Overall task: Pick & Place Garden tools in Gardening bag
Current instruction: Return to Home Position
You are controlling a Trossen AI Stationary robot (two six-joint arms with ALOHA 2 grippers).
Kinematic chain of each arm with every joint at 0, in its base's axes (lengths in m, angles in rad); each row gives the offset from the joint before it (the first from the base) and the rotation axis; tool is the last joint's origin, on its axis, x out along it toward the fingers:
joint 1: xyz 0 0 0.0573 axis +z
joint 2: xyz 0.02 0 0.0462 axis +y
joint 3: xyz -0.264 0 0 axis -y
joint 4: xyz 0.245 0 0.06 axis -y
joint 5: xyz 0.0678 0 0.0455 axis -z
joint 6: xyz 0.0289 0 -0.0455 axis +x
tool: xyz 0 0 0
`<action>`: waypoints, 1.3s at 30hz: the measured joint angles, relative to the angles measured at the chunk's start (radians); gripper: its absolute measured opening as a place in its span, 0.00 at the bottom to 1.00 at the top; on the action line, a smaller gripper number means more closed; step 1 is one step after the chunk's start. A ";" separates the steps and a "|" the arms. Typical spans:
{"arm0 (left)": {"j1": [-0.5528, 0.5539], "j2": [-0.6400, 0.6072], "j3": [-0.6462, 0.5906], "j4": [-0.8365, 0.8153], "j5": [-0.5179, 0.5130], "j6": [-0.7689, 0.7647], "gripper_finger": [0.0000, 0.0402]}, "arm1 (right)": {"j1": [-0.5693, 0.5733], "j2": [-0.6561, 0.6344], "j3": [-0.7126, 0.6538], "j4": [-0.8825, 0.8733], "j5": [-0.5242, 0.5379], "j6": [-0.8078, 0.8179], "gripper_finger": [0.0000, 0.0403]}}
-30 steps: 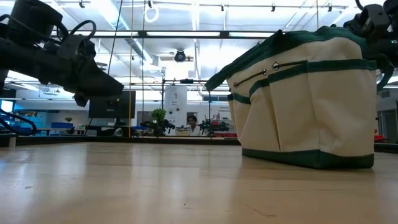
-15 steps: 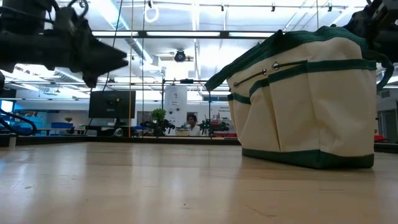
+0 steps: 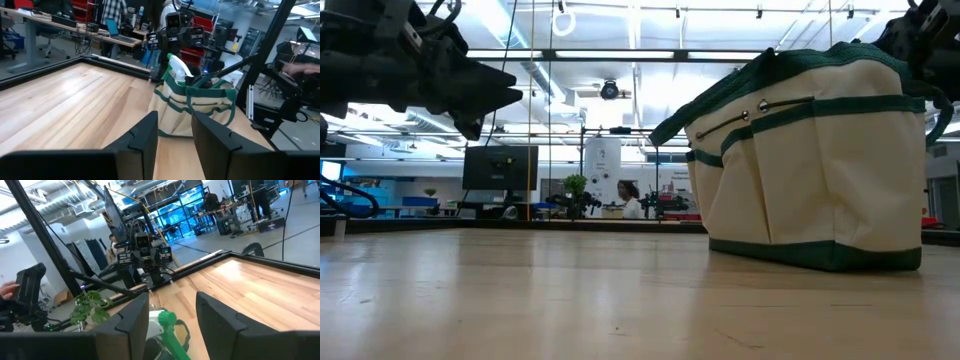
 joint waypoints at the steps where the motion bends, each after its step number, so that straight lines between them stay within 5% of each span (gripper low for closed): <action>1: 0.000 -0.001 0.000 0.001 0.000 0.000 0.31 | 0.000 0.000 0.000 0.000 0.000 0.000 0.41; 11: 0.000 -0.074 0.000 -0.006 0.000 0.000 0.31 | 0.000 -0.031 -0.001 -0.010 0.000 0.000 0.41; 39: 0.001 -0.680 -0.001 -0.006 -0.003 -0.001 0.31 | 0.000 -0.155 -0.002 -0.024 0.000 0.000 0.41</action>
